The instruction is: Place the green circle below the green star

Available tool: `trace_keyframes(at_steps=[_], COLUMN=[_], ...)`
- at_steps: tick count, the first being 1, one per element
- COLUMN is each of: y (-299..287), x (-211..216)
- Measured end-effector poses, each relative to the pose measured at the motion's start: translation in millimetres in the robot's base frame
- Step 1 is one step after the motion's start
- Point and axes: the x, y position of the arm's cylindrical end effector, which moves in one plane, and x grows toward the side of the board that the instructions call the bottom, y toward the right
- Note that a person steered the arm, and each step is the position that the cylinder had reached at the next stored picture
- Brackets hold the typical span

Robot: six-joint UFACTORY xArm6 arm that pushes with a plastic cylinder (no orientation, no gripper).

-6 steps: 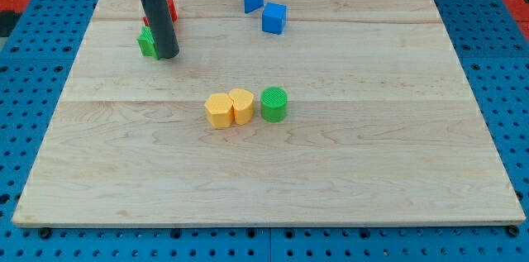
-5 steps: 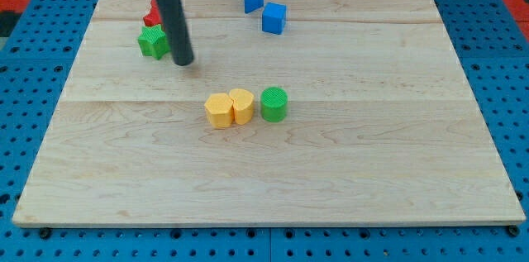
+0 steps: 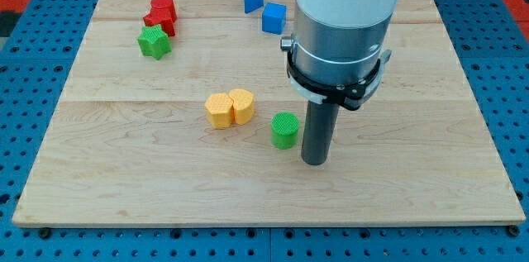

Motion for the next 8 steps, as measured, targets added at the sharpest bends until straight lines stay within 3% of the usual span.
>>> trace_keyframes(at_steps=[3,5,6,7,8], y=[-47.4,-49.8,-42.4,-10.9,13.3], x=[-11.6,-80.0,-76.2,-45.3,-63.2])
